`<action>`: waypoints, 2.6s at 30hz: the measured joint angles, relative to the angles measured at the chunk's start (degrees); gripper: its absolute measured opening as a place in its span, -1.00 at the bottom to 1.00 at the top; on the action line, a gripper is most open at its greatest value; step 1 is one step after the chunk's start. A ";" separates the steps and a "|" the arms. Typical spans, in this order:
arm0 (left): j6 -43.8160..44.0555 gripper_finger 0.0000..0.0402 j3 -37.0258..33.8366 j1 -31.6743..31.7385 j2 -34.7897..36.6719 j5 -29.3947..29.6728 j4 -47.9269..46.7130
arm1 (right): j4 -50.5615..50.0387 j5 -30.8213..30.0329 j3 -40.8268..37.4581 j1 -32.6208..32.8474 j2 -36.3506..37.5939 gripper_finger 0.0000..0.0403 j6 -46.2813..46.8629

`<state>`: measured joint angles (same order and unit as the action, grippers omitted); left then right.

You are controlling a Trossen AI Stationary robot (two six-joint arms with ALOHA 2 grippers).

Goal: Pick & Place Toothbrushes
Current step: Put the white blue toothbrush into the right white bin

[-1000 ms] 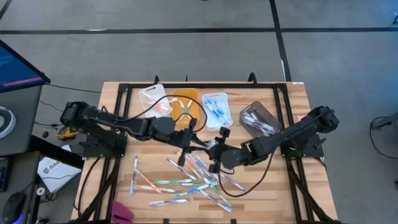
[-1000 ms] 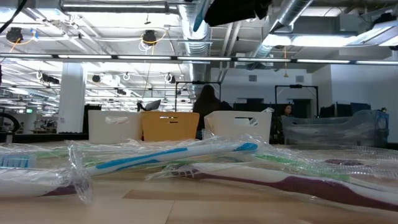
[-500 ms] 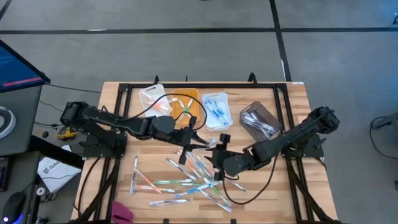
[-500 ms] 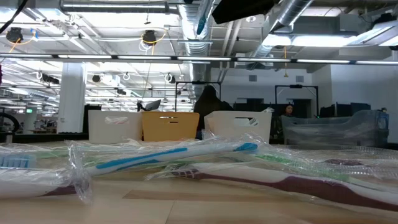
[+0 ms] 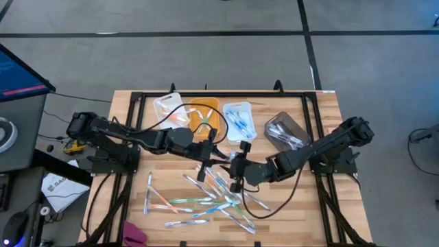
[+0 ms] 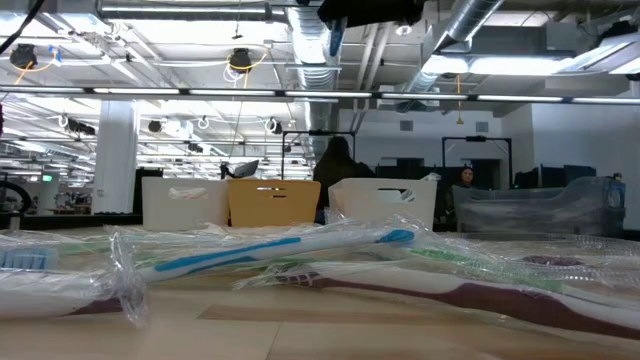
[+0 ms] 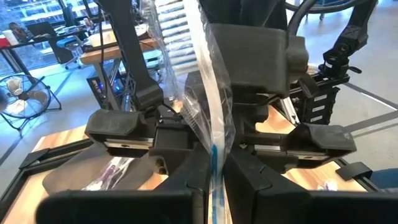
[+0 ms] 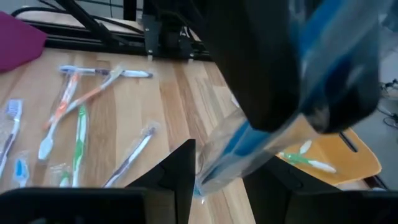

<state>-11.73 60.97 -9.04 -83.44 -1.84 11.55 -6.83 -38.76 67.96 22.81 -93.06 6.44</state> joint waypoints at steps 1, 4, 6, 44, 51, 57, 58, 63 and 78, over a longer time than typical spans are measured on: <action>0.05 -0.89 0.00 0.00 0.00 -0.01 0.00 | 0.13 0.00 0.00 0.02 0.00 -0.41 -0.65; 0.10 -0.89 0.00 0.00 0.00 0.02 -0.10 | -0.07 0.95 0.00 -0.04 0.00 -0.44 -2.01; 0.12 -0.89 0.00 0.00 0.00 0.04 -0.13 | -0.16 1.74 0.00 -0.25 0.00 -0.52 -2.42; 10.95 -0.19 -0.35 -0.35 6.34 0.35 -42.14 | -51.12 8.75 14.55 -8.98 0.13 -0.91 20.84; 15.15 -0.20 -6.64 -0.52 9.85 0.31 -45.26 | -51.25 22.88 16.61 -23.37 0.00 -0.90 15.65; 17.18 -0.21 -12.96 -0.52 19.47 0.32 -48.09 | -48.23 27.62 16.83 -32.35 -3.47 -0.91 13.34; 17.19 -0.21 -14.03 -0.52 21.31 0.34 -47.41 | -47.74 30.17 16.73 -33.39 -4.23 -0.91 12.92; 17.19 -0.21 -18.55 -0.40 29.44 0.54 -44.97 | -50.18 35.51 18.64 -37.82 -10.92 -0.88 10.12; 17.17 -0.24 -22.43 -0.27 37.33 0.95 -39.08 | -74.71 36.00 40.32 -42.44 -33.26 -0.84 9.44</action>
<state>5.44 38.54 -9.31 -46.11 -0.89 -27.53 -81.54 -2.76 108.28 -19.64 -126.32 15.87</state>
